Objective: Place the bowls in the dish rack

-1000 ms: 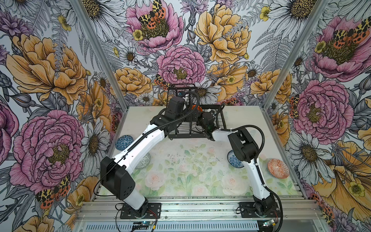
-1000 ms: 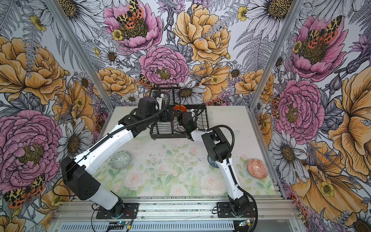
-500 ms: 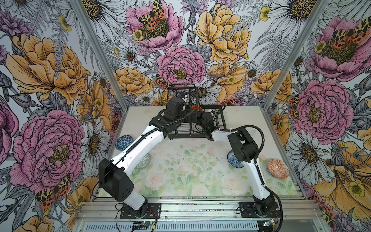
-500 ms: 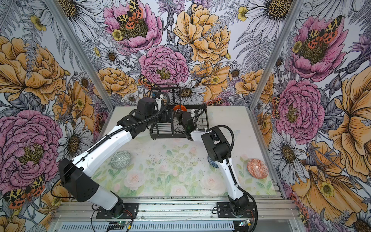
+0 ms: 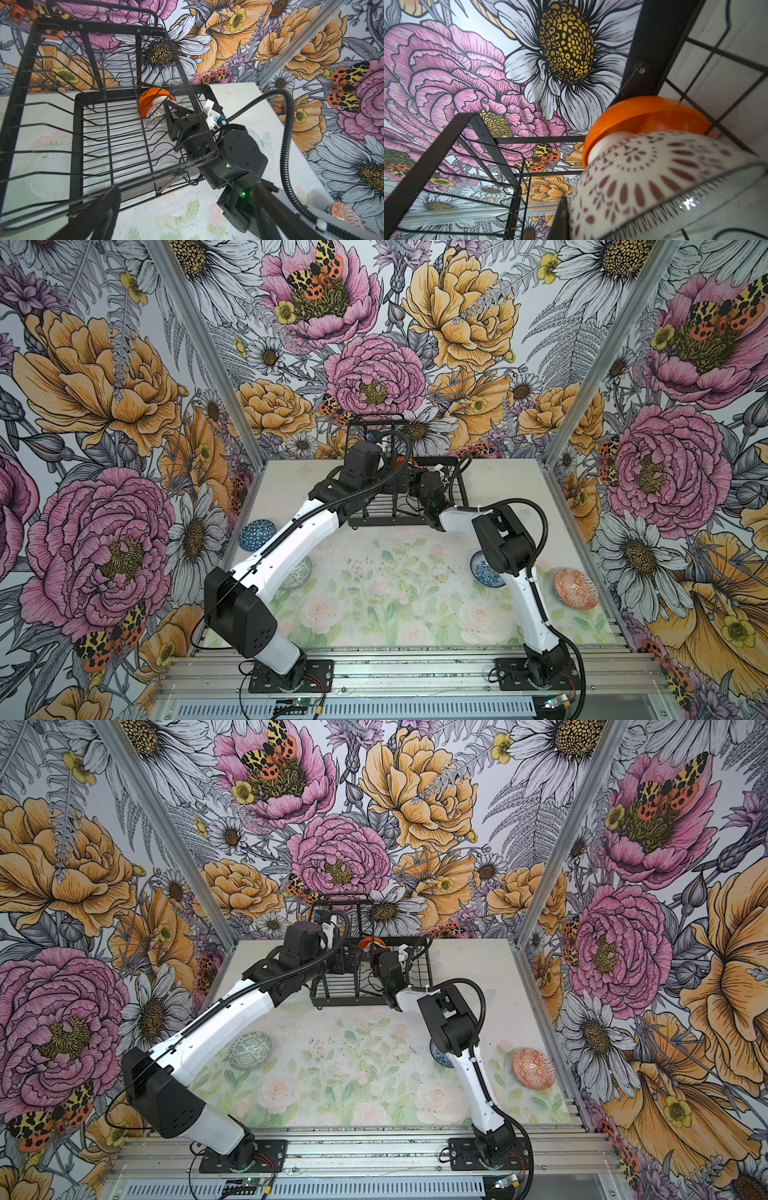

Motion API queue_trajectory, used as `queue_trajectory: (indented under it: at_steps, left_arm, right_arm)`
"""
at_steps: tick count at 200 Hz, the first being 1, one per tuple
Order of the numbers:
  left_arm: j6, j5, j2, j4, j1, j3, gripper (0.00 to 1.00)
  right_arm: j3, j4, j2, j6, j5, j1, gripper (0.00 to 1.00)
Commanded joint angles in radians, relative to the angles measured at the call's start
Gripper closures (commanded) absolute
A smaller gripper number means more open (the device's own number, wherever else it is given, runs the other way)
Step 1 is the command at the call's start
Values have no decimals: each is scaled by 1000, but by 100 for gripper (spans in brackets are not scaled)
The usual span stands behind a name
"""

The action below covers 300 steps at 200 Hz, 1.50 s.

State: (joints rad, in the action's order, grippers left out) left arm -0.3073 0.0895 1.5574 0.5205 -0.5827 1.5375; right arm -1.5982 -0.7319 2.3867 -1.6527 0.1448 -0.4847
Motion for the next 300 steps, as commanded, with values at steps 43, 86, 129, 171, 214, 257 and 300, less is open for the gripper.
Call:
queue_trajectory:
  at_steps: [43, 86, 129, 171, 214, 257, 300]
  left_arm:
    - [-10, 17, 29, 0, -16, 41, 1]
    - [-10, 20, 44, 1, -19, 53, 1]
    - [-9, 21, 64, 1, -21, 73, 1]
    - [-4, 32, 51, 1, -20, 72, 1]
    - [-4, 29, 40, 1, -19, 50, 1]
    - [-2, 26, 27, 1, -19, 44, 1]
    - [-4, 32, 4, 0, -14, 12, 1]
  right_arm:
    - [10, -93, -6, 42, 29, 31, 100]
    - [1, -72, 2, 35, 6, 29, 100]
    - [19, -60, -4, 15, -5, 21, 100]
    - [20, -43, -9, 13, -6, 6, 100]
    - [30, -41, -14, 13, 0, -9, 100]
    - [48, -37, -21, 13, 12, -21, 100]
    - [81, -41, -20, -5, 28, -30, 100]
